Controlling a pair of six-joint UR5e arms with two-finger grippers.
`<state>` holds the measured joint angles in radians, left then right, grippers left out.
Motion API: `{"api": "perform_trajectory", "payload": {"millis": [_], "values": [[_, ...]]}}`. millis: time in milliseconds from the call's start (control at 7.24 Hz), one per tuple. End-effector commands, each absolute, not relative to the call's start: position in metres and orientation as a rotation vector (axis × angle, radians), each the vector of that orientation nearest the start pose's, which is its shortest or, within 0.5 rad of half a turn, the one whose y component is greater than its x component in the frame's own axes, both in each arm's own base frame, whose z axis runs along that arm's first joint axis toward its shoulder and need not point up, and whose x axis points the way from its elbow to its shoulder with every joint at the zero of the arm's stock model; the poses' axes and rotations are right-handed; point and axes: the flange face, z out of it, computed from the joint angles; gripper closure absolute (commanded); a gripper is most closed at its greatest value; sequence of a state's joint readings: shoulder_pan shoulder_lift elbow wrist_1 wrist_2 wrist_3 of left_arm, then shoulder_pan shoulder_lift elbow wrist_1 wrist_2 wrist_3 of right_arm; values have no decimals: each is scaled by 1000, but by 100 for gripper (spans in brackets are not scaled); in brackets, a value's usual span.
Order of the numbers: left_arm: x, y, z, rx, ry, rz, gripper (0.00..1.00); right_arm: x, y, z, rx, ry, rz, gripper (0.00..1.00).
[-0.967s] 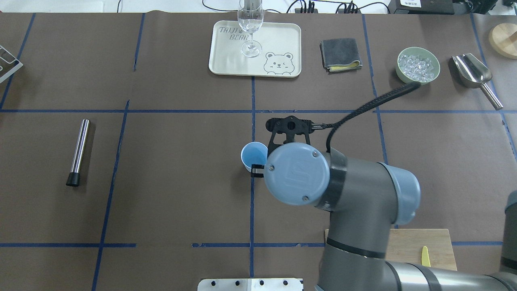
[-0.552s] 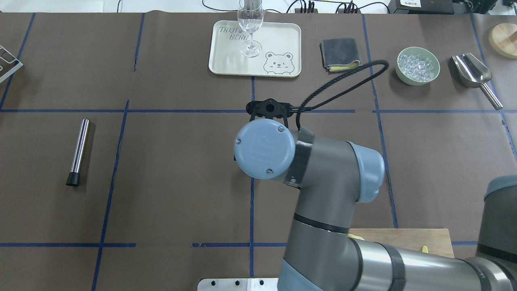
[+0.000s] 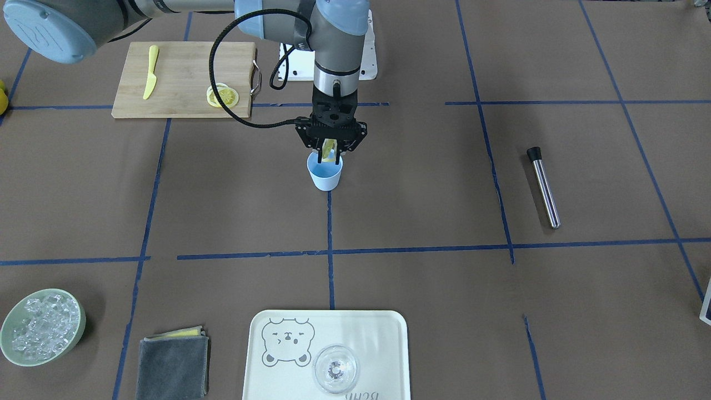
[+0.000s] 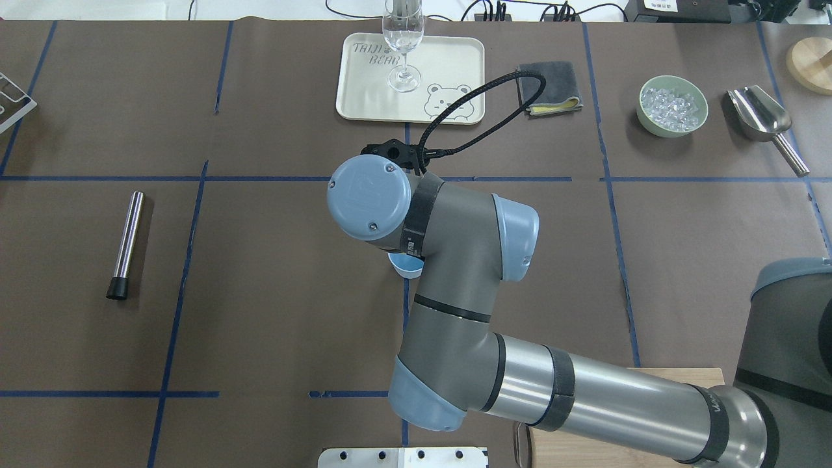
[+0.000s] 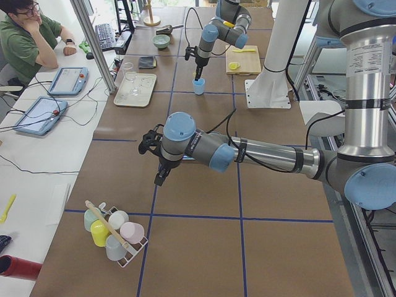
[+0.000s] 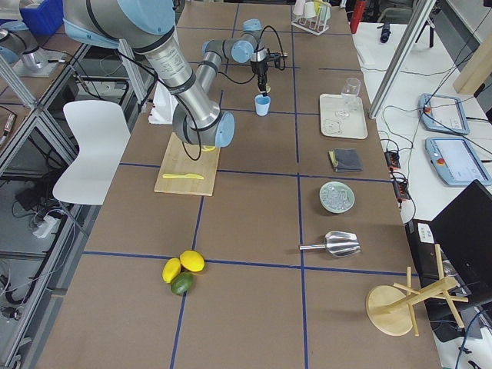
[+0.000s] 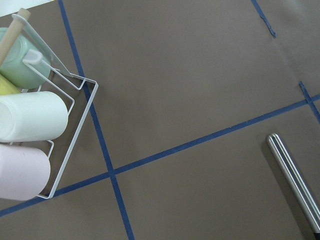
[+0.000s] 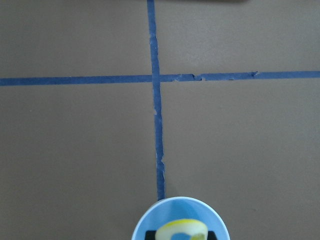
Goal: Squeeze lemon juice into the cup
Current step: 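Hold the lemon slice over the blue cup and squeeze it with the right gripper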
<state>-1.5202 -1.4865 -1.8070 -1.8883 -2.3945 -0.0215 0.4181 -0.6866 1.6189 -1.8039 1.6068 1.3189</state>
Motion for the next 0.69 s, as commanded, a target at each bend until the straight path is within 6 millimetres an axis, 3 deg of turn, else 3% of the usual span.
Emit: {"api": "perform_trajectory", "payload": {"millis": [0,552], "values": [[-36,-474,542,415,824,221,0,-574,-396,143,195,-684,140,55],[-36,-474,542,416,824,222,0,-577,-394,139,195,-689,136,54]]}}
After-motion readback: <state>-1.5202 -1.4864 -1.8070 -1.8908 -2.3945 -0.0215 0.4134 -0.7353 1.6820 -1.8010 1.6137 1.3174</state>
